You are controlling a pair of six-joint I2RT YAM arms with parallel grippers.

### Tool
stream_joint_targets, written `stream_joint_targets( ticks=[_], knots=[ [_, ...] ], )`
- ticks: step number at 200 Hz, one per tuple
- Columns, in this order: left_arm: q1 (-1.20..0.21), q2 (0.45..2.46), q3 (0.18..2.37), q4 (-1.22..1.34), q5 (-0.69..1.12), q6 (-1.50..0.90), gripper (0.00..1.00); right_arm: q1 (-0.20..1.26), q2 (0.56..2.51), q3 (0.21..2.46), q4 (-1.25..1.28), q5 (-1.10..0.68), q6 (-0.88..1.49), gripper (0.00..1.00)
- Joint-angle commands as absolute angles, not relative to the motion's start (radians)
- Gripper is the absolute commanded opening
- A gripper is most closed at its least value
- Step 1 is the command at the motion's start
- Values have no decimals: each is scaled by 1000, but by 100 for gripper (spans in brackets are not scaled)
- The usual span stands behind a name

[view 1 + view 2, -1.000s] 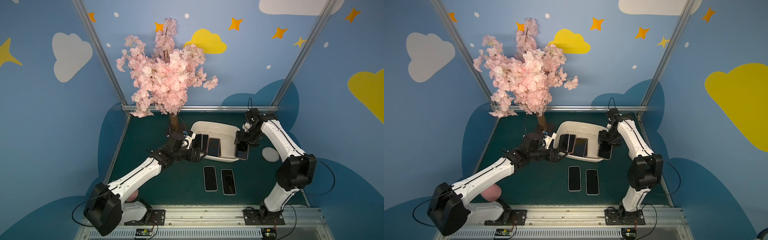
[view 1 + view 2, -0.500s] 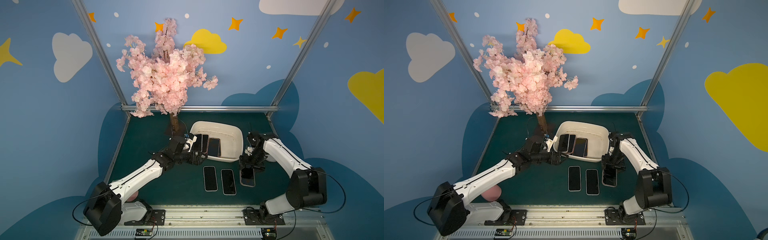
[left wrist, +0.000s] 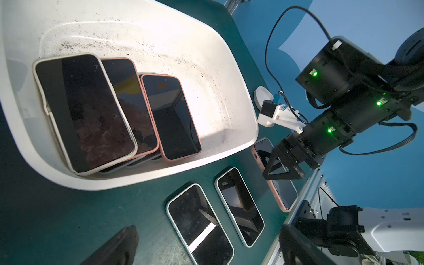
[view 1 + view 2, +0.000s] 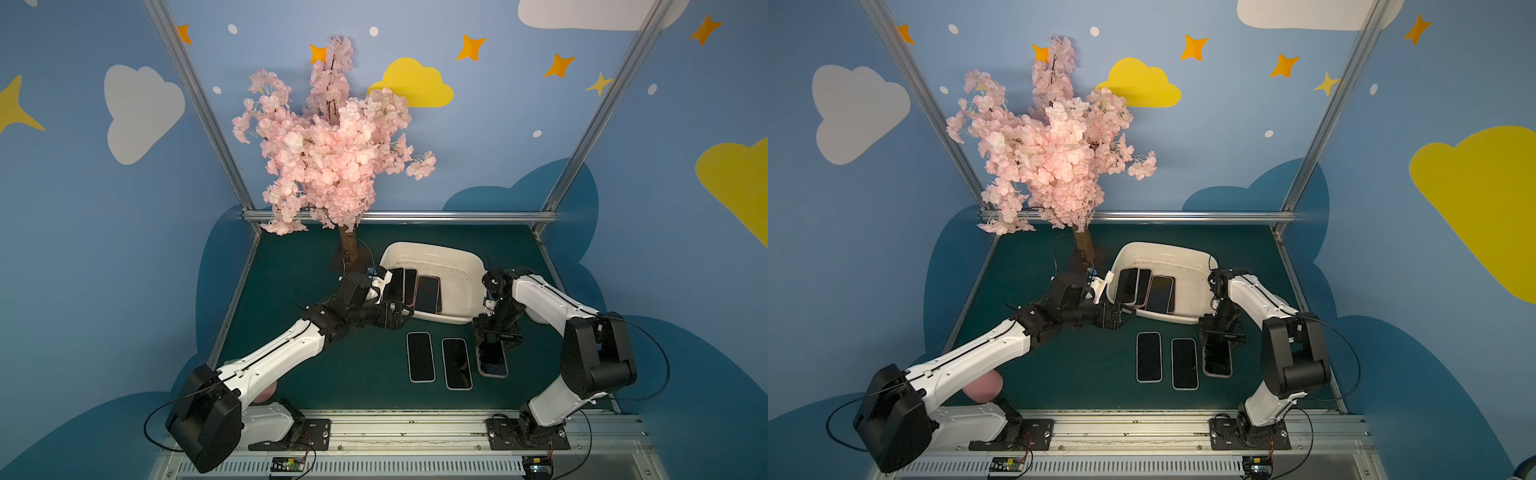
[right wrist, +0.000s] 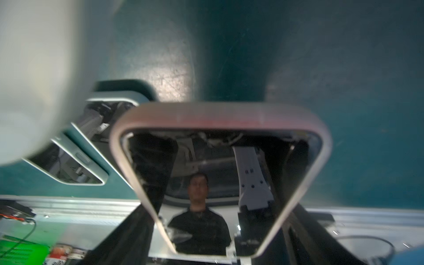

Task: Take the phone out of the storage box
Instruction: Place the phone at the center of the board.

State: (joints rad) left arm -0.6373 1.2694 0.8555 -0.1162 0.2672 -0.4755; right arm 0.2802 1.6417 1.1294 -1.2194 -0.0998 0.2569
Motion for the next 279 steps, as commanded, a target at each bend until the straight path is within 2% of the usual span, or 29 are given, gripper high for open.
stream_joint_targets(
  ticks=[1, 63, 98, 130, 185, 279],
  knots=[
    [-639, 1252, 847, -107, 258, -462, 100, 315, 1675, 1145, -1242, -60, 267, 67],
    [-638, 1215, 832, -146, 240, -420, 100, 382, 1762, 1131, -1233, 20, 312, 68],
    [-631, 1183, 818, -161, 190, -404, 100, 383, 1691, 1141, -1236, 70, 349, 68],
    [-625, 1191, 824, -153, 196, -394, 100, 382, 1602, 1123, -1236, 36, 375, 68],
    [-624, 1240, 851, -145, 227, -391, 100, 398, 1573, 1033, -1237, -14, 423, 68],
    [-624, 1248, 852, -136, 269, -403, 100, 538, 1619, 996, -1204, 11, 511, 68]
  ],
)
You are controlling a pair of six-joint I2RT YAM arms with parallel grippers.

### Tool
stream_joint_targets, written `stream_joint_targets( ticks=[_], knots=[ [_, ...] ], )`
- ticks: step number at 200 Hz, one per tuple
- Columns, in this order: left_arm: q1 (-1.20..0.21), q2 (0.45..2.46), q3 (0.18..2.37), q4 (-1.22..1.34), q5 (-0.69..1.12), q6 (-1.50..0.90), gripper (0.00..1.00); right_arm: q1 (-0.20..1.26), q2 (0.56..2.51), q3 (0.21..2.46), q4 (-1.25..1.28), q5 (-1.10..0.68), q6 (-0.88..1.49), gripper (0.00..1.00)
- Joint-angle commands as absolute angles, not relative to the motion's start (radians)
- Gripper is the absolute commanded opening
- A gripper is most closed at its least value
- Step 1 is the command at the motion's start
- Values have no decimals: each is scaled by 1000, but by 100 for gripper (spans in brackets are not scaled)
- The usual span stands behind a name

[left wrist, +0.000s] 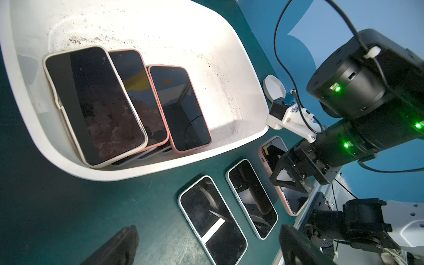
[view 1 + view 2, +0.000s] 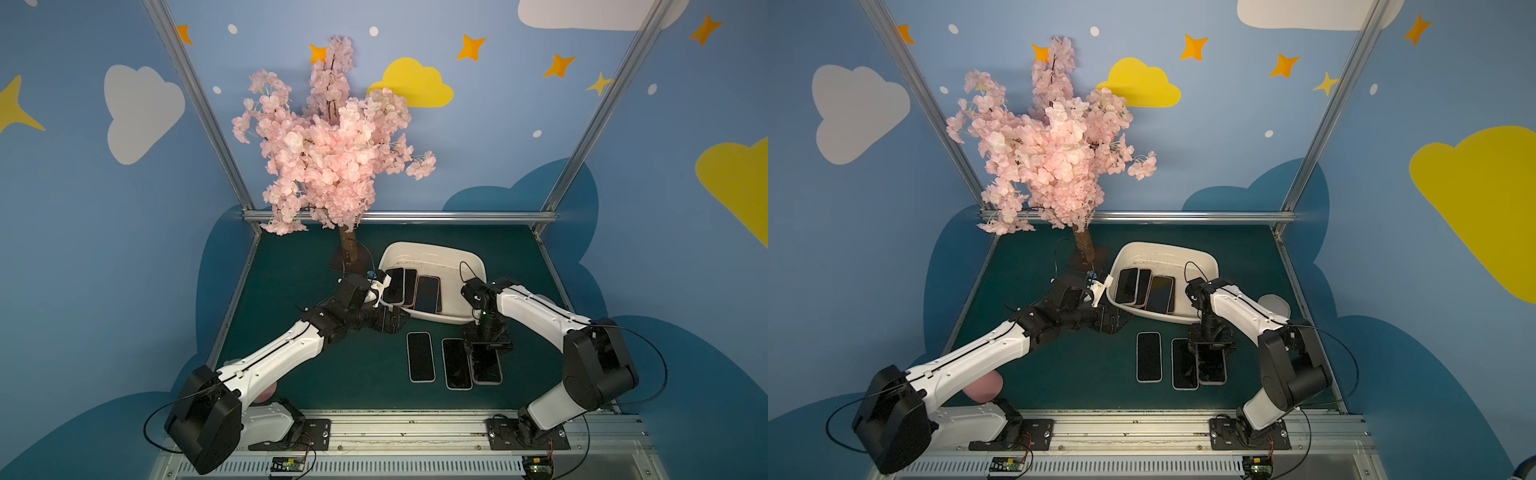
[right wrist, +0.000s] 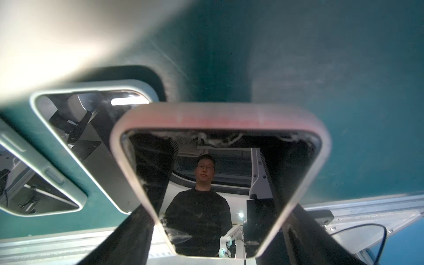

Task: Take the phone out of the storage box
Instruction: Place the phone at the center of the board.

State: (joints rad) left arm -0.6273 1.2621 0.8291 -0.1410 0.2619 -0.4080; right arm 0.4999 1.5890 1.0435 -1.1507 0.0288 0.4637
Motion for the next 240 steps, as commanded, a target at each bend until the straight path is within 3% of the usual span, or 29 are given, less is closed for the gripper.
stream_joint_targets(
  ticks=[1, 106, 240],
  knots=[
    [-624, 1248, 851, -136, 269, -402, 100, 538, 1617, 994, -1203, 12, 514, 68],
    [-635, 1286, 872, -124, 279, -413, 100, 546, 1509, 900, -1229, 80, 640, 69],
    [-637, 1254, 847, -130, 256, -426, 100, 587, 1685, 932, -1084, 0, 604, 71]
  ],
)
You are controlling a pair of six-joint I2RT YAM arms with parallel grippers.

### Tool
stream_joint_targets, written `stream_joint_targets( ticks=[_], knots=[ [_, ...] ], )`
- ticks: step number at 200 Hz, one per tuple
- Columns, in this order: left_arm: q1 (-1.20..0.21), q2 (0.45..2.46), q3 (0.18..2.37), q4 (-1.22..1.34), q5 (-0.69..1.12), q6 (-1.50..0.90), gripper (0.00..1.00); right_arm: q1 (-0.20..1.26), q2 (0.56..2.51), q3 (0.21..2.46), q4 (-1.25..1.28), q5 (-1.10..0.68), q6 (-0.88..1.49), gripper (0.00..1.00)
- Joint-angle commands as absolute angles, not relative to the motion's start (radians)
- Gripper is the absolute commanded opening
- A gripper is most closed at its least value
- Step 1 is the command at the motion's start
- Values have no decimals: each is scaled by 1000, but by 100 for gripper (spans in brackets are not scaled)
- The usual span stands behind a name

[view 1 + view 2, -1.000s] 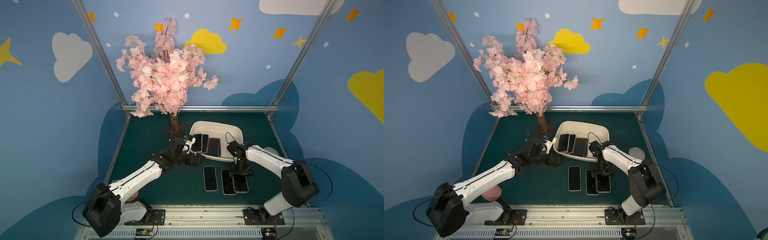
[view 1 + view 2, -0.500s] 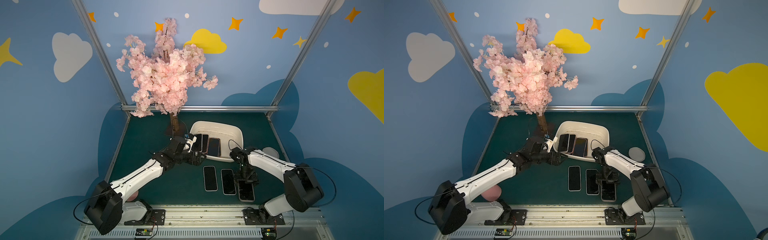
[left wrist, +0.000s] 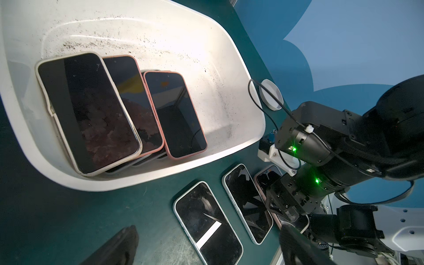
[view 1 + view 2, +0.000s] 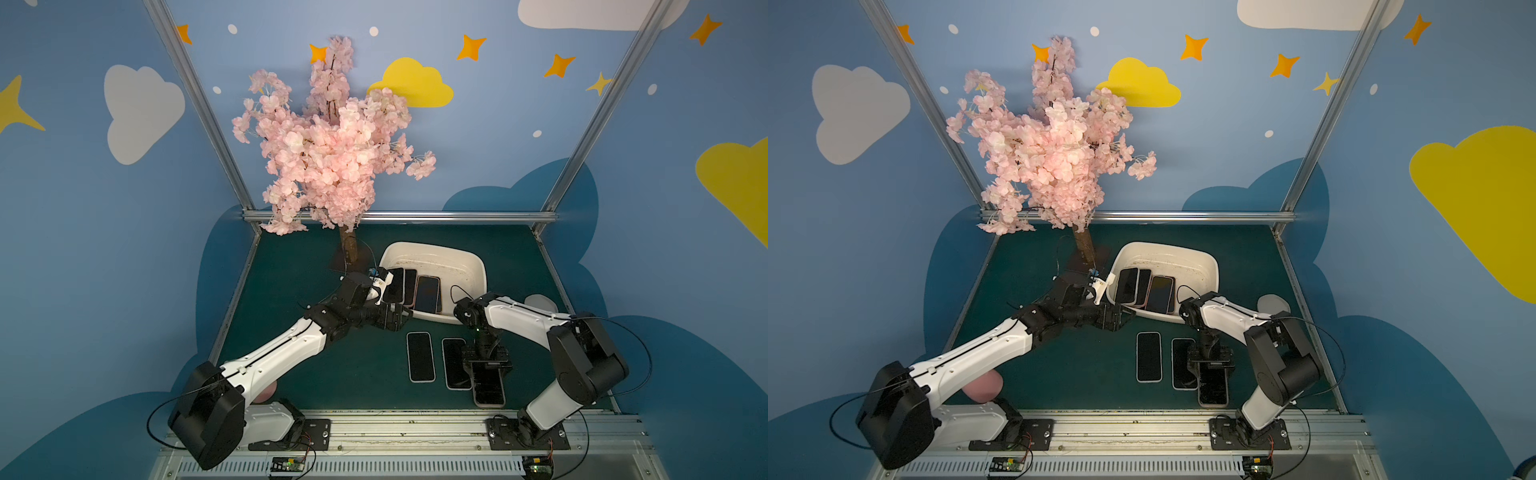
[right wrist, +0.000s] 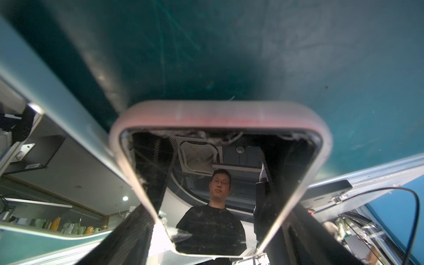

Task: Take the phone out of the storage box
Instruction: Place the phone at the center of the board.

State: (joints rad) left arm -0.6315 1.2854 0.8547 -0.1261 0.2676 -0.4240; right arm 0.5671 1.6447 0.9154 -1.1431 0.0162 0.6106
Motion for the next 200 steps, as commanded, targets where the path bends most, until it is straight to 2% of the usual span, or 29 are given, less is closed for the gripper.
stream_joint_targets(
  ticks=[1, 110, 135, 200],
  knots=[
    [-637, 1253, 847, -131, 256, -426, 100, 587, 1686, 932, -1083, 0, 604, 71],
    [-636, 1213, 836, -165, 240, -422, 100, 661, 1813, 1094, -1010, 36, 572, 71],
    [-638, 1211, 834, -166, 240, -423, 100, 651, 1833, 1088, -1019, 69, 569, 80],
    [-636, 1259, 870, -154, 241, -424, 100, 629, 1824, 1068, -1035, 105, 567, 93]
  ],
)
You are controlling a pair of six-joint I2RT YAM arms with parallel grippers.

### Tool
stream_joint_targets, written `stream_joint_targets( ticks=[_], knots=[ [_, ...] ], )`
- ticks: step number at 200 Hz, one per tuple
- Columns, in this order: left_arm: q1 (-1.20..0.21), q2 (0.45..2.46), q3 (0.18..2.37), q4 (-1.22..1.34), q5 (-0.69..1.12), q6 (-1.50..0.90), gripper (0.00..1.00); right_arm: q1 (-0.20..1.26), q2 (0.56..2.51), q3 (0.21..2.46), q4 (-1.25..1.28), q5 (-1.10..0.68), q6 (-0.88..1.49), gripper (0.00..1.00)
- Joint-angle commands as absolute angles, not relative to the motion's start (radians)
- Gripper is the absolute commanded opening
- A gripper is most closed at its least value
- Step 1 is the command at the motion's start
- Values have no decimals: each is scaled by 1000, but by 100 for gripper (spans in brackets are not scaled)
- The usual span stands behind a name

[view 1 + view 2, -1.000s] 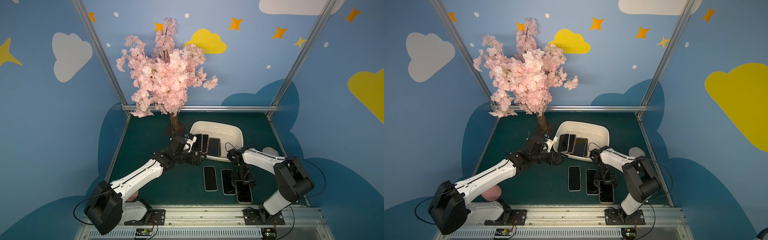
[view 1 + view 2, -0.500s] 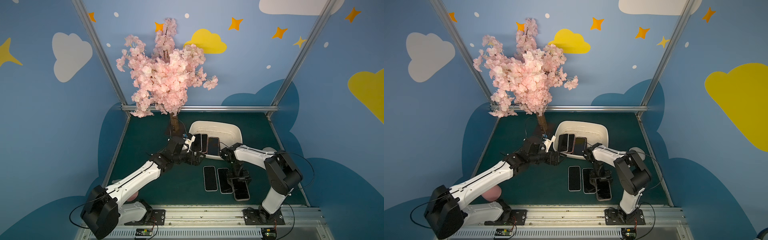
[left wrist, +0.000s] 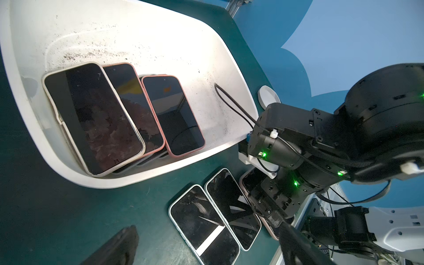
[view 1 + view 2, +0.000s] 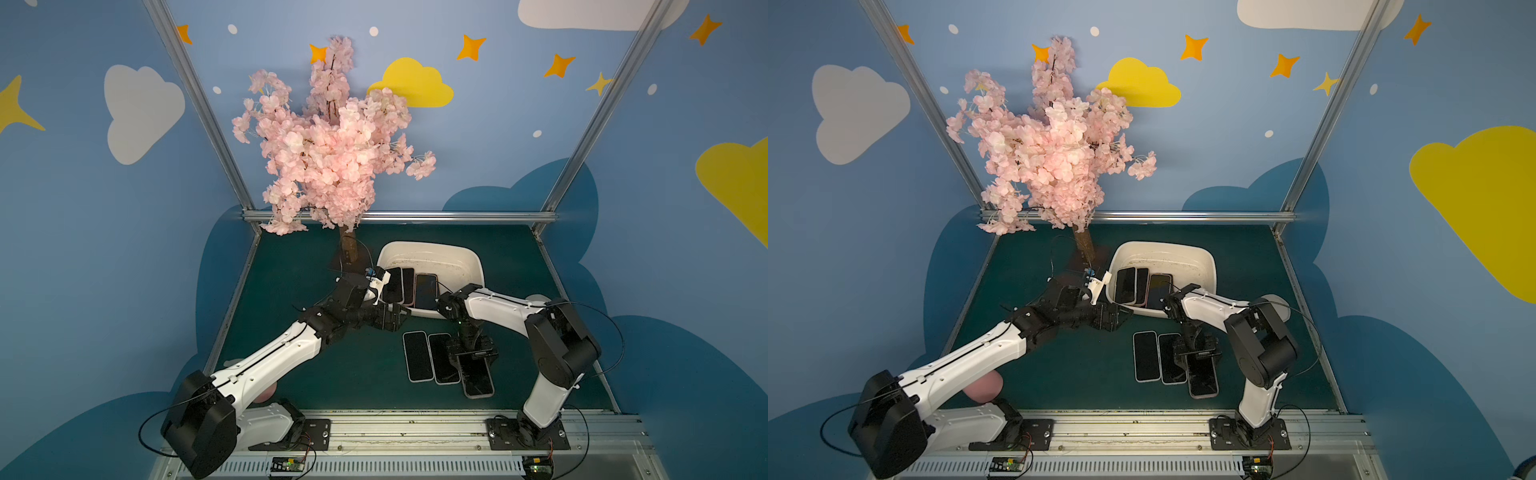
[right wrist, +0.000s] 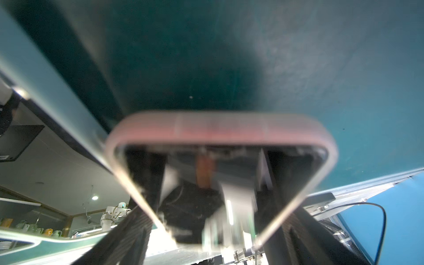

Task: Take the phone out of the storage box
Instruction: Place the phone at the center of the board, then pick up the phone from the storage box.

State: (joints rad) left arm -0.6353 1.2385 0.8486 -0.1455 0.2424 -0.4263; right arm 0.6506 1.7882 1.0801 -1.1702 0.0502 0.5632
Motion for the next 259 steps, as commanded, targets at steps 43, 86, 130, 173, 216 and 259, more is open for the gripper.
stream_joint_targets(
  ticks=[43, 86, 130, 173, 216, 259],
  knots=[
    [-637, 1283, 897, -160, 247, -422, 100, 628, 1743, 1051, -1053, 106, 569, 99],
    [-638, 1279, 916, -187, 242, -416, 100, 623, 1488, 1101, -1133, 68, 565, 98],
    [-635, 1245, 914, -211, 207, -415, 100, 581, 1335, 1231, -1127, 5, 594, 98],
    [-626, 1181, 900, -248, 163, -425, 100, 499, 1443, 1376, -1022, -144, 541, 98],
    [-588, 1073, 849, -295, 134, -447, 100, 400, 1787, 1652, -1048, -427, 492, 90],
    [-526, 976, 797, -331, 146, -465, 100, 362, 2065, 1854, -1097, -516, 490, 82]
  ],
)
